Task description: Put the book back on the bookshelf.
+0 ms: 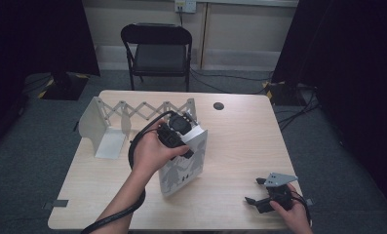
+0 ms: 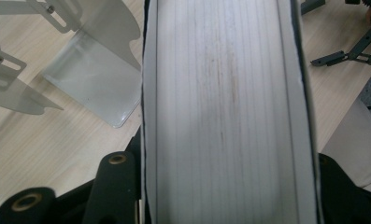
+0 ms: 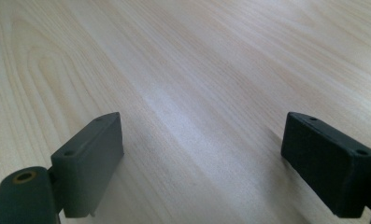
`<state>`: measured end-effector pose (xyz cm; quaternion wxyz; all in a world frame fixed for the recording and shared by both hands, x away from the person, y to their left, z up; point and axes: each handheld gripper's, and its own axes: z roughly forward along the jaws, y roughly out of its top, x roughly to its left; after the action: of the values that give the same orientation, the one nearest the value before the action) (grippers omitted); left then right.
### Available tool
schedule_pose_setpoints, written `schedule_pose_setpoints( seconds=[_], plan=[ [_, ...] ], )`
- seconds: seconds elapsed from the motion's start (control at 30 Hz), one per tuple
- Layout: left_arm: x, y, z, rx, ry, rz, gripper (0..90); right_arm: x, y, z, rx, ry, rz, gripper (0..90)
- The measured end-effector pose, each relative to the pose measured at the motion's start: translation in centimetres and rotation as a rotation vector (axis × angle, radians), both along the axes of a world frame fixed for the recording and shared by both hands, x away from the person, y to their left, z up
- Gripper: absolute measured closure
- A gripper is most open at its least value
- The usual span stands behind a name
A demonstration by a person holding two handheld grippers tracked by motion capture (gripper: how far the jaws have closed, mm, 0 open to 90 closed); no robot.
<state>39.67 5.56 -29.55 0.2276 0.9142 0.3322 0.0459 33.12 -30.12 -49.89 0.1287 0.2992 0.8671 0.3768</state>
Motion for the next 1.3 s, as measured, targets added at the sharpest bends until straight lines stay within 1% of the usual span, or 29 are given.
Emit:
schedule_pose_setpoints(
  seconds=[0.17,0.23,0.33,0.43,0.53,0.57,0.67,0.7,0.83,0.97,1.03,1.07,1.1,1.27,1.3],
  plan=[
    [0.0,0.5,0.1,0.004,0.005,0.014,51.5,0.0,0.0,0.0,0.0,0.0,0.0,12.4],
    [0.1,0.8,0.2,0.006,0.003,0.013,51.5,0.0,0.0,0.0,0.0,0.0,0.0,12.4],
    [0.0,1.2,0.1,-0.012,0.006,0.046,51.5,0.0,0.0,0.0,0.0,0.0,0.0,12.3],
    [0.1,1.6,0.1,-0.007,0.002,0.054,51.5,0.0,0.0,0.0,0.0,0.0,0.0,12.4],
    [0.0,1.9,0.1,-0.005,0.009,0.068,51.5,0.0,0.0,0.0,0.0,0.0,0.0,12.3],
    [0.1,2.2,0.2,0.001,0.006,0.061,51.5,0.0,0.0,0.0,0.0,0.0,0.0,12.3],
    [0.1,2.6,0.3,0.008,0.009,0.064,51.5,0.0,0.0,0.0,0.0,0.0,0.0,12.3],
    [0.0,2.6,0.3,0.003,0.006,0.075,51.4,0.0,0.0,0.0,0.0,0.0,0.0,12.4],
    [0.0,3.1,0.3,0.005,0.013,0.082,51.4,0.0,0.0,0.0,0.0,0.0,0.0,12.3],
    [0.1,3.6,0.4,0.009,0.011,0.091,51.4,0.0,0.0,0.0,0.0,0.0,0.001,12.4],
    [0.1,3.9,0.4,0.012,0.014,0.101,51.4,0.0,0.0,0.0,0.0,0.0,0.0,12.4],
    [0.0,3.9,0.4,0.004,0.016,0.117,51.4,0.0,0.0,0.0,-0.001,-0.001,0.001,12.4],
    [0.1,4.1,0.4,0.009,0.016,0.115,51.4,0.0,0.0,0.0,0.0,0.0,0.001,12.4],
    [0.2,4.7,0.4,0.002,0.019,0.134,51.4,0.0,0.0,0.0,0.0,0.0,0.001,12.4],
    [0.2,4.8,0.4,0.009,0.02,0.128,51.4,0.0,0.0,0.0,0.0,0.0,0.0,12.3]
  ],
)
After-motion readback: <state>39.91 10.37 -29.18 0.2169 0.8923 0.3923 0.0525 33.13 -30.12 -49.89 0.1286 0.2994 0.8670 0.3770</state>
